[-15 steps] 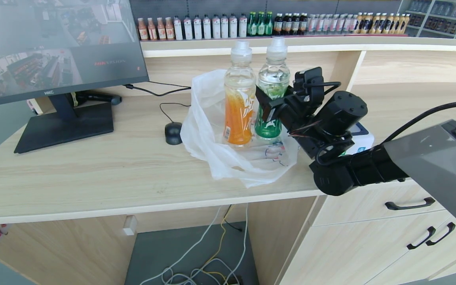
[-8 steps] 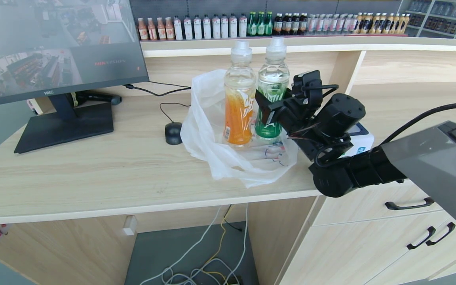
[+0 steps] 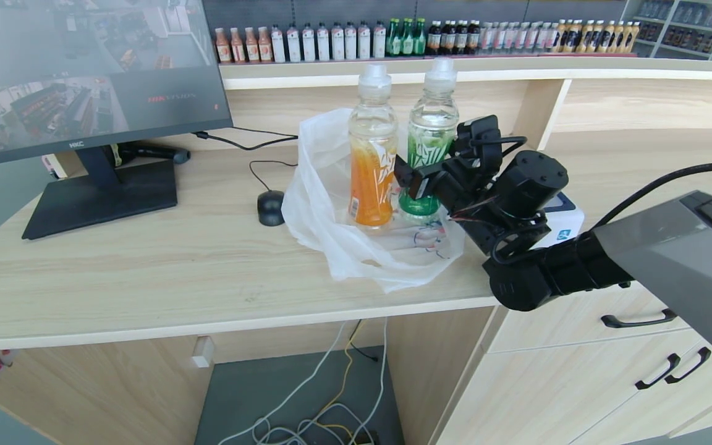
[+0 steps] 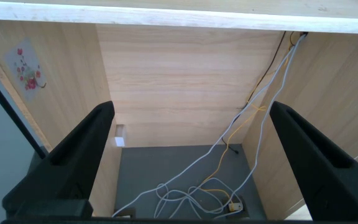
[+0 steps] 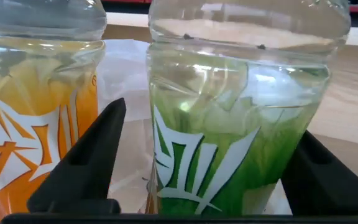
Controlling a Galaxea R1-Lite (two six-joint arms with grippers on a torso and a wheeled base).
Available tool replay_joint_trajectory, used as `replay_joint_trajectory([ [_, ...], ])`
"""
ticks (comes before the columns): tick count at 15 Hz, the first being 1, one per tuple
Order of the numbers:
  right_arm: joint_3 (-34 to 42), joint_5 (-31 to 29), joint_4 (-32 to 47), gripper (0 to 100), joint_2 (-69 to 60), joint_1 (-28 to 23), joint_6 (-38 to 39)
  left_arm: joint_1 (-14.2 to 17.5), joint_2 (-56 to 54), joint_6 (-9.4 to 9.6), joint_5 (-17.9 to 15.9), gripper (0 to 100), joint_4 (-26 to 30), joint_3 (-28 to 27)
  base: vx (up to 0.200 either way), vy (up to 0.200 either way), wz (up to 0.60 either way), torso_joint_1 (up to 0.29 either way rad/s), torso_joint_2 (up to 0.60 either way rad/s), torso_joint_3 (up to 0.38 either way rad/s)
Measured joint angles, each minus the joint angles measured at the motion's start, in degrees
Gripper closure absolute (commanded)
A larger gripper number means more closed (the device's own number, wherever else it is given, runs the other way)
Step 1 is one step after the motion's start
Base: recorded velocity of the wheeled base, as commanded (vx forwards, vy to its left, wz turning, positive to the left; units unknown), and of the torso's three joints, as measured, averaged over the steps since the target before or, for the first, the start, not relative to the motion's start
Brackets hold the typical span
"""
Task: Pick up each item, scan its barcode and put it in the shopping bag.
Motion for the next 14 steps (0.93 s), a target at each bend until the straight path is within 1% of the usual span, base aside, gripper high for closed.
replay_joint_trajectory([
  [5,-0.05,-0.07,-1.48,0,-0.01,0.07,1.39,0.00,0.00,0.00,0.00,0,-0.02,0.00,0.000,0.000,0.00,0.000,0.00,0.000],
  [14,0.04,-0.18,-1.85,0,-0.12,-0.02,1.37,0.00,0.00,0.02,0.00,0,-0.02,0.00,0.000,0.000,0.00,0.000,0.00,0.000],
])
